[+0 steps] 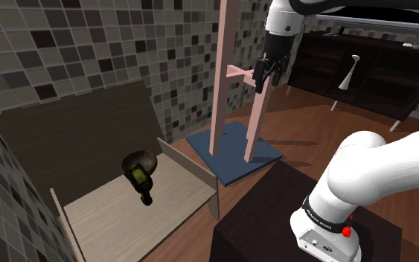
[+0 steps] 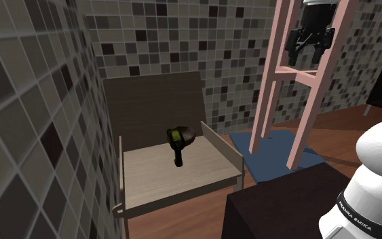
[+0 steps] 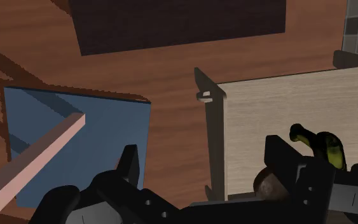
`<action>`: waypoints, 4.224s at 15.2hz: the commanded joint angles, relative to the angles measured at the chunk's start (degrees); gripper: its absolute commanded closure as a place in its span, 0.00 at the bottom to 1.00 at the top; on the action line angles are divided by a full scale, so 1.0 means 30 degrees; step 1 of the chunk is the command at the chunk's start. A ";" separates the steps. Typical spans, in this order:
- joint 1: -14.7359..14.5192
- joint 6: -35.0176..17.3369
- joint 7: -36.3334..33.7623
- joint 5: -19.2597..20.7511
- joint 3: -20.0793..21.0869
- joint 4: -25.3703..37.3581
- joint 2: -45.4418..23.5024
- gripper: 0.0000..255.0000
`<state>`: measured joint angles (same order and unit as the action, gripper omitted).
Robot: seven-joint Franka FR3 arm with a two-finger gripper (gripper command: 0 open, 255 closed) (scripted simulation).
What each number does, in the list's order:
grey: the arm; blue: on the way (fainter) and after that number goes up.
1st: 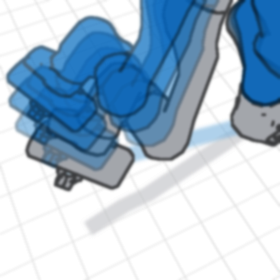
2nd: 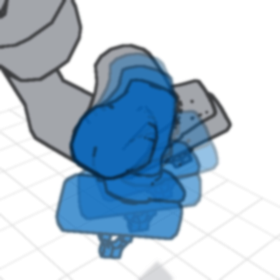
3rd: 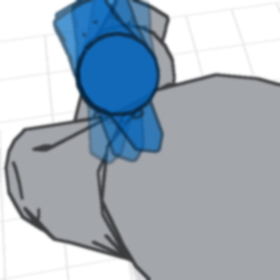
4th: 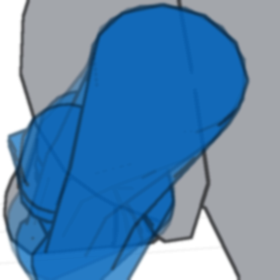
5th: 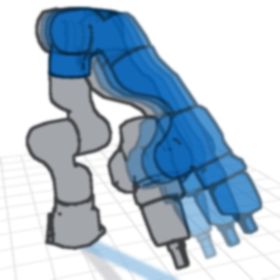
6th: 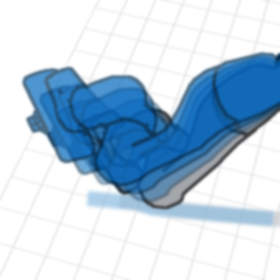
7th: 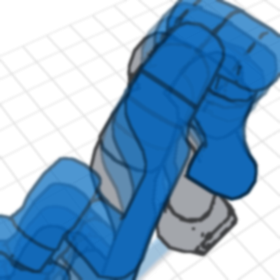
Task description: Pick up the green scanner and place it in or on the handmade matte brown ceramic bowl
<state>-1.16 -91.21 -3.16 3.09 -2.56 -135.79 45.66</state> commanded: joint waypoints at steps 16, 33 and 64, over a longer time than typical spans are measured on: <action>-0.2069 -1.1241 -0.3476 -0.2632 0.3596 -0.5671 -0.2981 0.00; -0.0797 -2.3769 -1.2717 0.3799 0.9264 -0.3431 -1.5179 0.00; -0.6701 -2.6171 -2.5053 1.7232 0.3574 0.4245 -2.4872 1.00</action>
<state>-21.28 -169.74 -78.32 54.79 8.18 -123.04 -28.96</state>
